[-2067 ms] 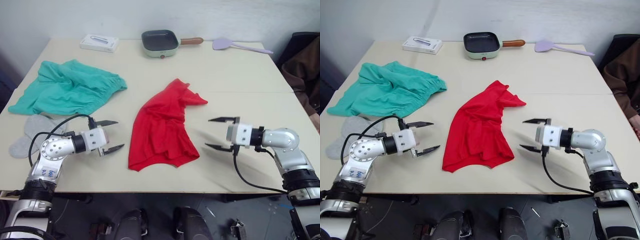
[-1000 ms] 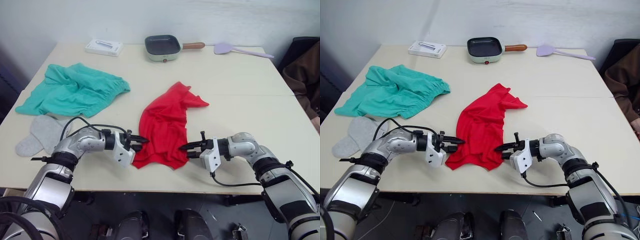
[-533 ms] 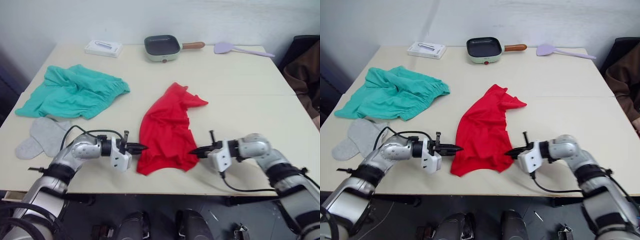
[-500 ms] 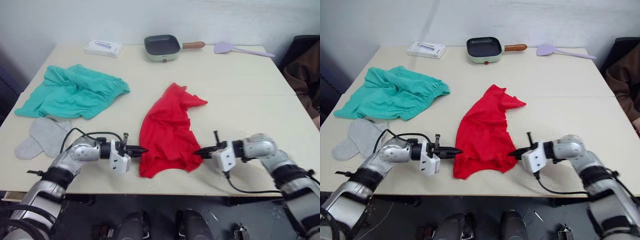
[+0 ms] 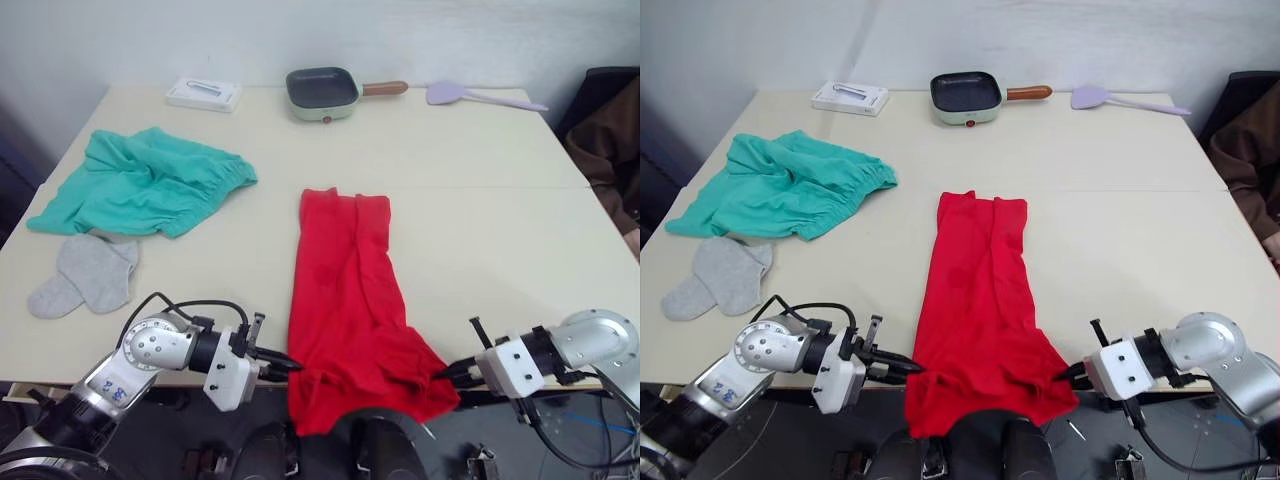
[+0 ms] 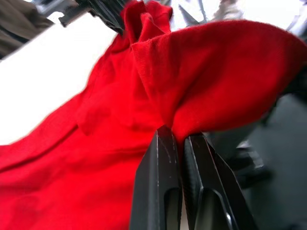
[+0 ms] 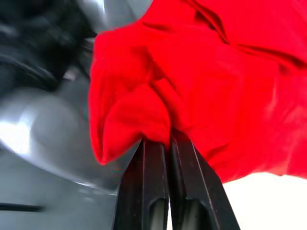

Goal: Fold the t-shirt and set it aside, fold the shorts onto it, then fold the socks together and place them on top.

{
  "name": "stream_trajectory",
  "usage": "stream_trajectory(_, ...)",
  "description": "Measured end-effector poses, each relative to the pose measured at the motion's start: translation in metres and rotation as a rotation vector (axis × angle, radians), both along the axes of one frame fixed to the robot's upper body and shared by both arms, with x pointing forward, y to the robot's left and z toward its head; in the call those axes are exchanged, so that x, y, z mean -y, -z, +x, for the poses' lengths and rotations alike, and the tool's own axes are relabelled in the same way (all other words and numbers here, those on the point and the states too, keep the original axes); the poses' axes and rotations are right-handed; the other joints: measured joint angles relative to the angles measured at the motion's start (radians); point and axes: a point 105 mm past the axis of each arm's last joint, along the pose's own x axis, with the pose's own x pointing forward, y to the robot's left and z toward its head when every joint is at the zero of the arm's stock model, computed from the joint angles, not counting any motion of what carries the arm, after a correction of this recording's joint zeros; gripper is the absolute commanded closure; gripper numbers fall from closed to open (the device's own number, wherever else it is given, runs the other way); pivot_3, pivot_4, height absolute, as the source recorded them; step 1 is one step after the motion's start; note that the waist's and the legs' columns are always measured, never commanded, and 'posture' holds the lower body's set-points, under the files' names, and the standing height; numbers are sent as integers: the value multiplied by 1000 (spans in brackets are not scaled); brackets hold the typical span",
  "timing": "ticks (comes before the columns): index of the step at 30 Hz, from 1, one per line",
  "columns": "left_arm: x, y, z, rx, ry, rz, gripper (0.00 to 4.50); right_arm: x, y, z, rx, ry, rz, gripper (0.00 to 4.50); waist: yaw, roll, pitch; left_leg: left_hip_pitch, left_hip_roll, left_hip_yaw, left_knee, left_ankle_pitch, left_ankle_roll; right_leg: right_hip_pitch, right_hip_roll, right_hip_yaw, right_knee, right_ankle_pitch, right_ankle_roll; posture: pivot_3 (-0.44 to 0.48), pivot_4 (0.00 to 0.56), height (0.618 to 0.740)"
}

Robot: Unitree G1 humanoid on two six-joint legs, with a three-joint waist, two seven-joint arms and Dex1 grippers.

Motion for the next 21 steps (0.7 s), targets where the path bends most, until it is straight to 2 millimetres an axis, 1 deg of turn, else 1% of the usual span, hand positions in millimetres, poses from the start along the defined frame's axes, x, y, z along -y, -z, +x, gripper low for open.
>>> stream_trajectory(2, 0, -1, -5, -21, -1, 0, 4477, -2, -1, -10, -62, 15, -10, 4500, 1, -1, 1, 0, 0, -1, -1, 0, 1, 0, 0, 0, -1, 0, 0, 0, 150, 740)
stream_trajectory(4, 0, 0, -9, -38, 6, 14, 4477, -2, 0, -16, -93, 34, -13, 4500, 2, -2, 2, -1, 0, -1, -1, 0, 1, 0, 0, 0, -2, 0, 0, 0, 150, 740)
stream_trajectory(7, -5, 7, -22, -99, 29, 83, 4477, -5, 3, -28, -144, 40, -7, 4500, 2, -2, 3, -1, 0, -1, -4, 0, 0, -1, 1, 0, -4, 0, 0, 0, 150, 740)
stream_trajectory(9, -9, 10, -35, -180, 46, 123, 4477, -9, 1, -33, -164, 37, 13, 4500, -1, -2, 3, -1, 0, 0, -6, 2, -3, -1, 1, 0, -6, 0, 0, 0, 150, 740)
stream_trajectory(11, -11, 9, -41, -249, 39, 116, 4477, -11, -3, -30, -146, 51, 31, 4500, -2, -3, 4, -1, 0, 0, -7, 2, -3, -1, 1, 0, -7, 0, 0, 0, 150, 740)
stream_trajectory(13, -14, 4, -38, -292, -7, 77, 4477, -9, -10, -19, -112, 84, 50, 4500, -2, -3, 5, -1, 0, 0, -7, 2, -4, -1, 1, 0, -7, 0, 0, 0, 150, 740)
stream_trajectory(16, -18, -13, -20, -259, -84, 5, 4477, -4, -27, 10, -44, 165, 100, 4500, -1, -5, 9, -1, 0, 0, -7, 3, -3, -1, 1, 0, -7, 0, 1, 0, 150, 740)
stream_trajectory(19, -20, -41, 23, -184, -166, -64, 4477, -1, -55, 48, 44, 249, 176, 4500, 8, -4, 13, -4, 0, -1, -6, 5, 1, -3, 1, -1, -7, 3, 2, 0, 150, 740)
stream_trajectory(21, -18, -59, 49, -163, -211, -118, 4477, -1, -70, 69, 93, 289, 232, 4500, 14, -4, 13, -4, 0, -2, -6, 7, 0, -4, 1, -3, -6, 3, 1, 0, 150, 740)
